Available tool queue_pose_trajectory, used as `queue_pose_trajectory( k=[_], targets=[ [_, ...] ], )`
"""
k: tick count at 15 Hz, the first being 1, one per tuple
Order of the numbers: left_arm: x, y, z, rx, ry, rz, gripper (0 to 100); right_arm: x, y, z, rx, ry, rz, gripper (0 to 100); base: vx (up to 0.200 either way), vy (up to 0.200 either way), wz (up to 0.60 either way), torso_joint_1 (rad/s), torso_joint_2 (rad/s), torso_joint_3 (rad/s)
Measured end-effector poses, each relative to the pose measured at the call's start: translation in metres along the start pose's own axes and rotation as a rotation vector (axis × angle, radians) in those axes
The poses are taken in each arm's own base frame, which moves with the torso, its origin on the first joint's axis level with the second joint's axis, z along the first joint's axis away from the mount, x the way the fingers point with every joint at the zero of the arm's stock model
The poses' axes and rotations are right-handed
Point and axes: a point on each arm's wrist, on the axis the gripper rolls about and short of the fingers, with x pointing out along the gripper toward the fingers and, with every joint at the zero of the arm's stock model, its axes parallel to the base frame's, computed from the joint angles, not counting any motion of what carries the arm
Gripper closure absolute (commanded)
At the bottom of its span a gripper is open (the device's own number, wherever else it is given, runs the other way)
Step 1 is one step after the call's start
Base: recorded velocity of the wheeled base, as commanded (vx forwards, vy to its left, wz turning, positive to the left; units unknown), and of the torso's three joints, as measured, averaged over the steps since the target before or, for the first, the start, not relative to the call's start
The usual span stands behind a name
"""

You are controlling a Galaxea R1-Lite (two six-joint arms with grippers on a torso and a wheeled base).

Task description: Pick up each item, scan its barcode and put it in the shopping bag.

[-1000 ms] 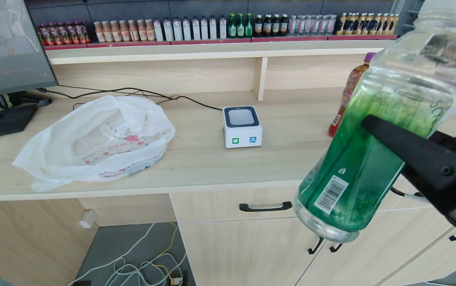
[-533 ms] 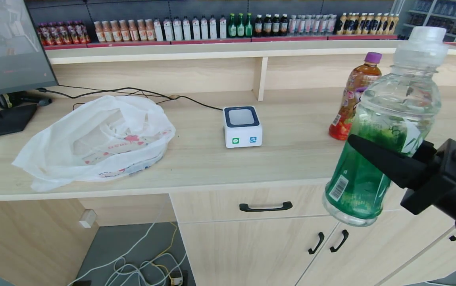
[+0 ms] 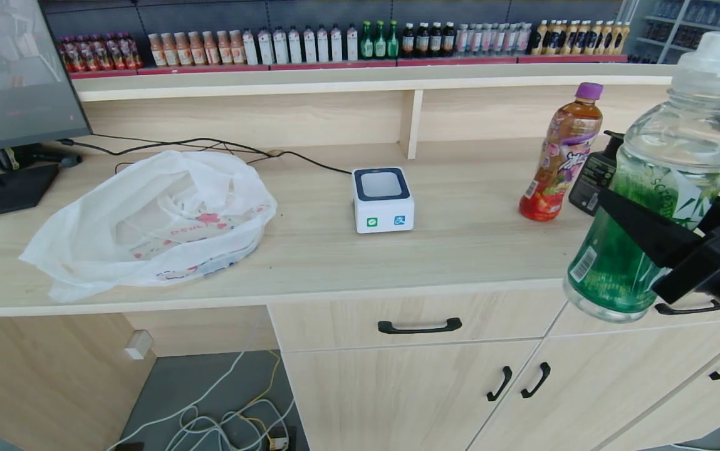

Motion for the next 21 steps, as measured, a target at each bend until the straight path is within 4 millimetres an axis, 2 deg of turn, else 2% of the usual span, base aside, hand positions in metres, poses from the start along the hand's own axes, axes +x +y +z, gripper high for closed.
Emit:
queue_pose_trajectory(
  k=[4, 6, 21],
  targets=[
    [0.000, 0.000, 0.000, 0.000, 0.000, 0.000, 0, 0.003, 0.001, -0.003, 0.003, 0.012, 0.004, 100, 0.000, 0.000, 0.00, 0.000, 0.00, 0.000],
    [0.000, 0.000, 0.000, 0.000, 0.000, 0.000, 0, 0.004, 0.001, -0.005, 0.012, 0.021, 0.006, 100, 0.200, 0.000, 0.00, 0.002, 0.00, 0.005],
    [0.000, 0.000, 0.000, -0.003, 0.000, 0.001, 0, 0.014, 0.001, 0.003, 0.045, -0.014, 0.003, 100, 0.000, 0.000, 0.00, 0.000, 0.00, 0.000]
  ],
)
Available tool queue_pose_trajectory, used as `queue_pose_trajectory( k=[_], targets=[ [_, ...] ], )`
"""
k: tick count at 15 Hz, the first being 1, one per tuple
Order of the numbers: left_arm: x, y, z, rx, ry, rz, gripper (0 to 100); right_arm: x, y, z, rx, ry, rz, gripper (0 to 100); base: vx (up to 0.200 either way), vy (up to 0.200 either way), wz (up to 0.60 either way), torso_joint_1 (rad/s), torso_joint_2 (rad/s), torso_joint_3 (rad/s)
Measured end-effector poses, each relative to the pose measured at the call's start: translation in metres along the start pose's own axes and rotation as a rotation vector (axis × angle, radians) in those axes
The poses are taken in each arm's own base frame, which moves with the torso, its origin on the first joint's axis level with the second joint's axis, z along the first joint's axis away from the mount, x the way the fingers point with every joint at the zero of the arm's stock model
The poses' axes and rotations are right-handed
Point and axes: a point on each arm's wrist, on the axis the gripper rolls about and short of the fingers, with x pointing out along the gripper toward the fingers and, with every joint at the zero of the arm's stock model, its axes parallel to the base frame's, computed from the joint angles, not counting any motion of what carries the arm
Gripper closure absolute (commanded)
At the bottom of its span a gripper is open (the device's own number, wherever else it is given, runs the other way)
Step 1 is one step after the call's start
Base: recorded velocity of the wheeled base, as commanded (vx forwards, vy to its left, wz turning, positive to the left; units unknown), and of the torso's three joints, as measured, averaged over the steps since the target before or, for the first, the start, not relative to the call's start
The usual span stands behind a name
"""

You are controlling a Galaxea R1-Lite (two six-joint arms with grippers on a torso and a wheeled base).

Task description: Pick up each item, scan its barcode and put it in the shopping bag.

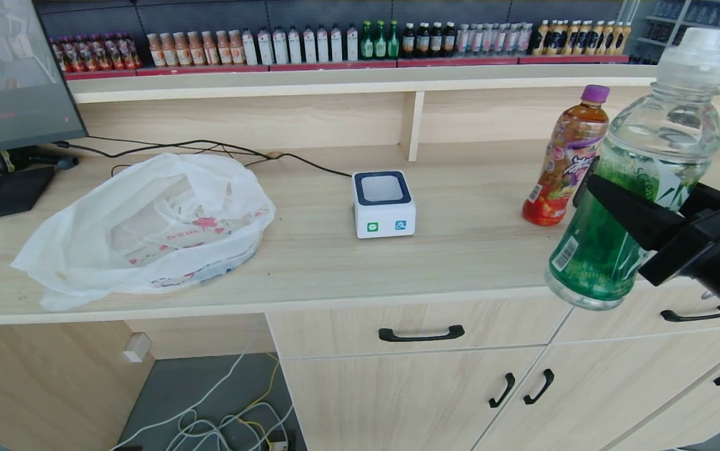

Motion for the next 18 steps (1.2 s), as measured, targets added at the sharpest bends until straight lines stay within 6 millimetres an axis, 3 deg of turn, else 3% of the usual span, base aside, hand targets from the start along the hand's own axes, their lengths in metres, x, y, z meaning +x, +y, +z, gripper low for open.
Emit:
queue_pose_trajectory(
  k=[11, 14, 18],
  targets=[
    [0.000, 0.000, 0.000, 0.000, 0.000, 0.001, 0, 0.005, 0.000, 0.001, 0.002, -0.004, 0.003, 100, 0.000, 0.000, 0.00, 0.000, 0.00, 0.000],
    [0.000, 0.000, 0.000, 0.000, 0.000, -0.001, 0, 0.024, 0.001, 0.011, 0.005, -0.049, 0.000, 100, 0.000, 0.000, 0.00, 0.000, 0.00, 0.000],
    [0.000, 0.000, 0.000, 0.000, 0.000, 0.000, 0, 0.069, 0.007, 0.024, -0.029, -0.123, 0.035, 100, 0.000, 0.000, 0.00, 0.000, 0.00, 0.000]
  ],
)
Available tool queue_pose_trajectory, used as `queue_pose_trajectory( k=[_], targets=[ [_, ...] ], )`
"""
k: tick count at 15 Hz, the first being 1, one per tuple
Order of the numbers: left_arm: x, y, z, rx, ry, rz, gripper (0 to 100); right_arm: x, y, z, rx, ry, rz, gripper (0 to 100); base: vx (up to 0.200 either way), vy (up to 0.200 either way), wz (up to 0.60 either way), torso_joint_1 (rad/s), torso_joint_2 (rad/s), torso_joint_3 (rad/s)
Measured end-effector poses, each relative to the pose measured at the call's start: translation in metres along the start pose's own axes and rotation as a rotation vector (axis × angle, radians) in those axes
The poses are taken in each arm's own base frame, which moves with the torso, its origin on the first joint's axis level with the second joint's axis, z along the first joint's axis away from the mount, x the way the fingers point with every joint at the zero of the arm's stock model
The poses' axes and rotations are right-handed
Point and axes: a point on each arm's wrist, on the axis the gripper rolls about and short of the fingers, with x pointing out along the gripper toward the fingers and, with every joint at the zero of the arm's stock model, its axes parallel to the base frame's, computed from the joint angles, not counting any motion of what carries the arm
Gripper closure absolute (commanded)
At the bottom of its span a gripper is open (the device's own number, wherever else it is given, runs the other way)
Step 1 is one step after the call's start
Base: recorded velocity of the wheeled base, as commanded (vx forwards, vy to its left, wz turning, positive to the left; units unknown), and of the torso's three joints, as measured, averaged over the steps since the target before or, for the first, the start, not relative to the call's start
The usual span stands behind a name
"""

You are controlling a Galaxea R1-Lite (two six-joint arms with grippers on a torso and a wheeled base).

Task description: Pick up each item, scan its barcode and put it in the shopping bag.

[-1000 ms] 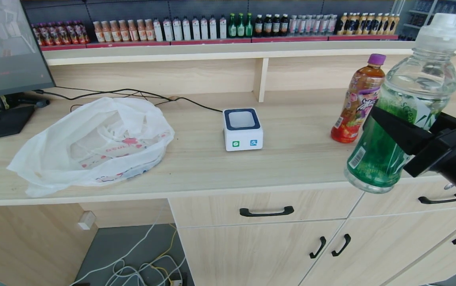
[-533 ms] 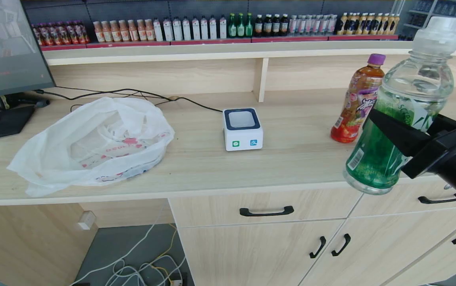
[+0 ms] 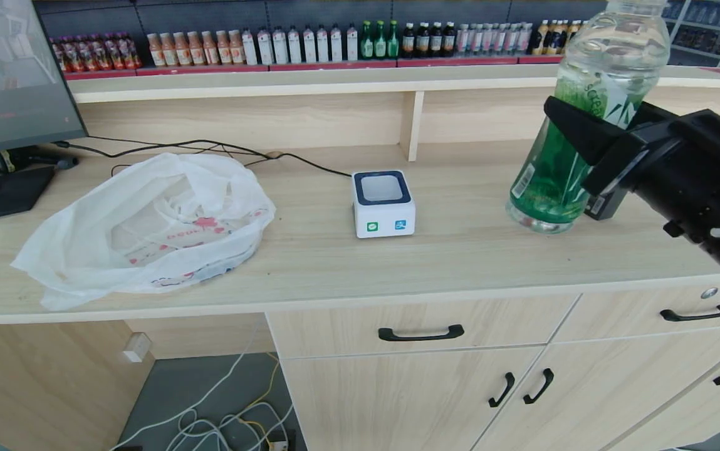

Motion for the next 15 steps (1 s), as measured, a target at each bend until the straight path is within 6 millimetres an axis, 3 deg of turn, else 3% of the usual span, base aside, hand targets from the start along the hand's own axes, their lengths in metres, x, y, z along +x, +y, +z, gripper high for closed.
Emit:
queue_pose_trajectory(
  k=[5, 8, 10, 15],
  targets=[
    [0.000, 0.000, 0.000, -0.005, 0.000, 0.002, 0, 0.061, 0.028, -0.009, -0.050, -0.075, 0.114, 100, 0.000, 0.000, 0.00, 0.000, 0.00, 0.000],
    [0.000, 0.000, 0.000, -0.006, 0.000, 0.001, 0, 0.089, 0.050, -0.024, -0.058, -0.090, 0.155, 100, 0.000, 0.000, 0.00, 0.000, 0.00, 0.000],
    [0.000, 0.000, 0.000, -0.006, 0.000, 0.001, 0, 0.096, 0.062, -0.035, -0.084, -0.083, 0.179, 100, 0.000, 0.000, 0.00, 0.000, 0.00, 0.000],
    [0.000, 0.000, 0.000, -0.007, 0.000, 0.003, 0, 0.102, 0.061, -0.039, -0.136, -0.119, 0.152, 100, 0.000, 0.200, 0.00, 0.004, 0.00, 0.004]
  ],
)
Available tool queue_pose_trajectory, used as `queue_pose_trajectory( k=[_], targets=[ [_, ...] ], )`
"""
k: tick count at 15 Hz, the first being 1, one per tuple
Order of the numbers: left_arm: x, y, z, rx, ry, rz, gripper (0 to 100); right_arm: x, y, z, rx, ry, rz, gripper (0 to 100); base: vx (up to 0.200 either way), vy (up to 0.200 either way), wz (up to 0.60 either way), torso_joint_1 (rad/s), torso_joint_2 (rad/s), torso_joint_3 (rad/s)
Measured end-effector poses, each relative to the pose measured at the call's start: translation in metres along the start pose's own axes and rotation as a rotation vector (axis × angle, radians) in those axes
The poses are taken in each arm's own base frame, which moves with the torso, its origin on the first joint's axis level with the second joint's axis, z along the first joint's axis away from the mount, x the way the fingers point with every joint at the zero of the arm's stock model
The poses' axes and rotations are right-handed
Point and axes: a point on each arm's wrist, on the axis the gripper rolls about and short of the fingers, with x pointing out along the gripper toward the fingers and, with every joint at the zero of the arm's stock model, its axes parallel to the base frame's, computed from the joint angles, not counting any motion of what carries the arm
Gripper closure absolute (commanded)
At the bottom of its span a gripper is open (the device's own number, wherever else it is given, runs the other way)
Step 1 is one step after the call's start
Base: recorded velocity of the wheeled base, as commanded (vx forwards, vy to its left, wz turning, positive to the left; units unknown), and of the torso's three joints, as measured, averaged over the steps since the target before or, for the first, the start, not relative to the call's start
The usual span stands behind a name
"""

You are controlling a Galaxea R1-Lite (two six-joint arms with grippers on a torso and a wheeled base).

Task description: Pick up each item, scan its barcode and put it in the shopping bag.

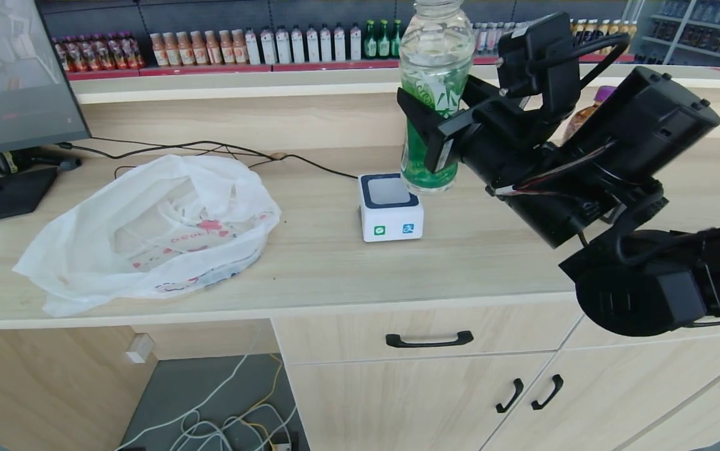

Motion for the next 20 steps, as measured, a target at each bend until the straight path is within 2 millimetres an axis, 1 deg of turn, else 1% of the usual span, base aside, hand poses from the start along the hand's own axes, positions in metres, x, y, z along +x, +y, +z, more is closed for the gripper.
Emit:
queue_pose_trajectory(
  k=[3, 5, 8, 10, 12, 14, 18, 20],
  targets=[
    [0.000, 0.000, 0.000, 0.000, 0.000, -0.001, 0, 0.000, 0.000, -0.001, -0.005, -0.007, -0.005, 100, 0.000, 0.200, 0.00, 0.009, 0.00, -0.002],
    [0.000, 0.000, 0.000, 0.002, 0.000, -0.001, 0, 0.000, -0.007, -0.001, -0.055, -0.029, -0.018, 100, 0.000, 0.000, 0.00, 0.000, 0.00, 0.000],
    [0.000, 0.000, 0.000, 0.003, -0.001, 0.001, 0, 0.000, -0.011, -0.002, -0.135, -0.064, 0.041, 100, 0.000, 0.000, 0.00, 0.000, 0.00, 0.000],
    [0.000, 0.000, 0.000, 0.004, 0.000, -0.001, 0, -0.001, -0.020, -0.004, -0.224, -0.093, 0.079, 100, 0.000, 0.000, 0.00, 0.000, 0.00, 0.000],
    [0.000, 0.000, 0.000, 0.004, 0.000, -0.001, 0, -0.004, -0.025, -0.010, -0.311, -0.091, 0.106, 100, 0.000, 0.000, 0.00, 0.000, 0.00, 0.000],
    [0.000, 0.000, 0.000, 0.004, 0.000, -0.001, 0, -0.011, -0.024, -0.017, -0.378, -0.094, 0.126, 100, 0.000, 0.000, 0.00, 0.000, 0.00, 0.000],
    [0.000, 0.000, 0.000, 0.004, 0.000, -0.001, 0, -0.023, -0.019, -0.031, -0.554, -0.210, 0.328, 100, 0.000, 0.000, 0.00, 0.000, 0.00, 0.000],
    [0.000, 0.000, 0.000, 0.004, 0.000, -0.001, 0, -0.026, -0.021, -0.041, -0.570, -0.208, 0.367, 100, 0.000, 0.000, 0.00, 0.000, 0.00, 0.000]
  ],
)
